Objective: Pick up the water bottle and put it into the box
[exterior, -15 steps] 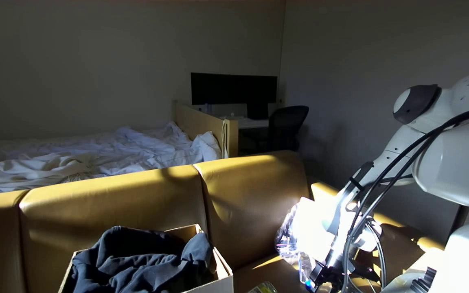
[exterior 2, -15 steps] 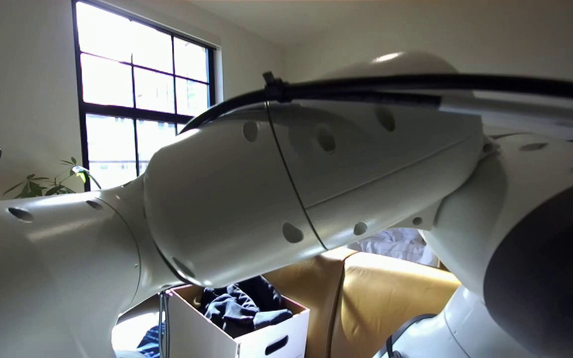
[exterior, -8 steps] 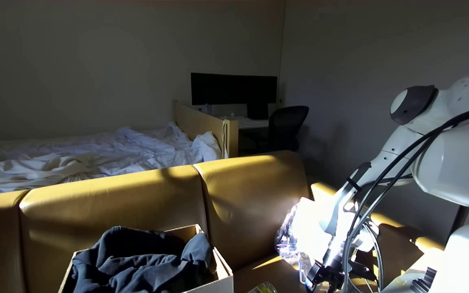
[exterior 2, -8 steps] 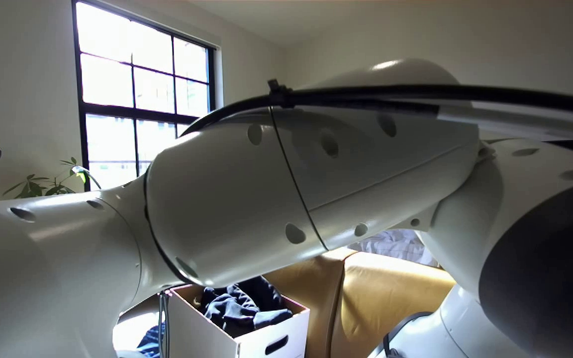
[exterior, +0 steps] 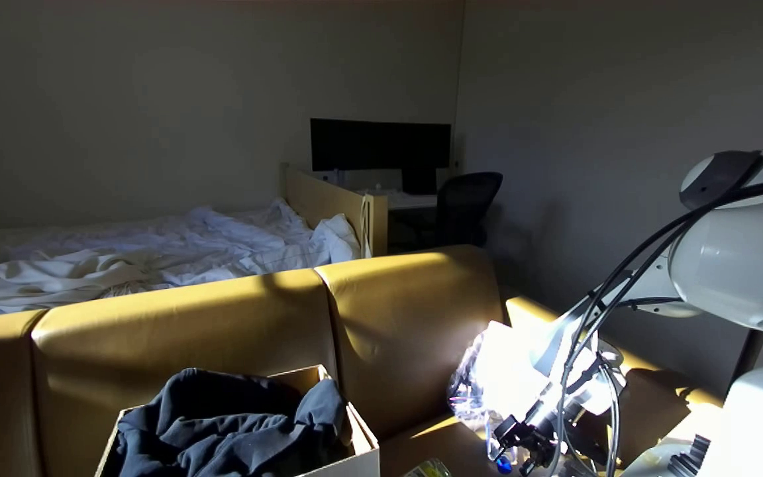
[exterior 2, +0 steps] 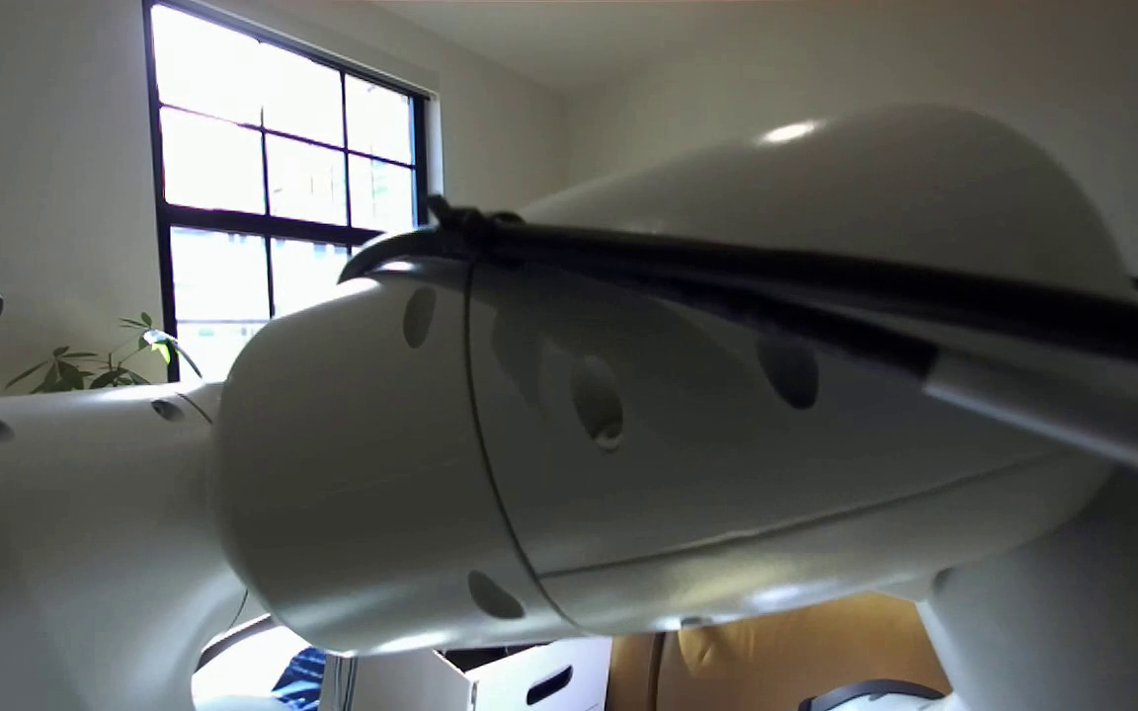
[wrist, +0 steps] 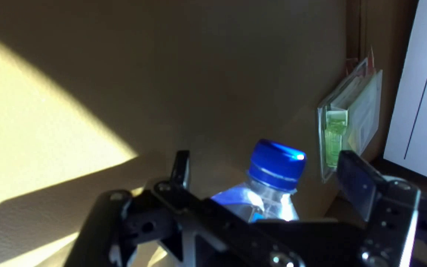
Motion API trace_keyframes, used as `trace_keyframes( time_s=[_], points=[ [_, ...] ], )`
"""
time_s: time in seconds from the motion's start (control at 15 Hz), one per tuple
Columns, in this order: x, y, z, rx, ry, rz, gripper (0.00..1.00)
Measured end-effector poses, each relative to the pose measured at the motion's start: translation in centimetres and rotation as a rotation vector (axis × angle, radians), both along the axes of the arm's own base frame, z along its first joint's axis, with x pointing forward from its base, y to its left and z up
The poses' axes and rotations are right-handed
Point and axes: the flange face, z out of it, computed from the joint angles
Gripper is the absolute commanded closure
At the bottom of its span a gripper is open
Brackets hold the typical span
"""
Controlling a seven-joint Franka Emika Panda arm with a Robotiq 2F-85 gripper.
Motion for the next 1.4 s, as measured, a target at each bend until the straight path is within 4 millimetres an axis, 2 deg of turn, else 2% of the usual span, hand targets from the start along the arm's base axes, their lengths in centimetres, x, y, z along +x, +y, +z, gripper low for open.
trace_keyframes(
  time_s=[0.47,0.93,1.2,1.4],
  points=[
    [-1.5,-1.5,-1.0,-0.009,-0.032,-0.174,0.00],
    [-0.7,-1.5,-2.4,0.036,0.001,-0.163,0.00],
    [0.9,0.4,-2.3,0.035,-0.027,-0.073,0.00],
    [3.1,3.4,-2.0,0.044,-0.037,0.051,0.00]
  ],
)
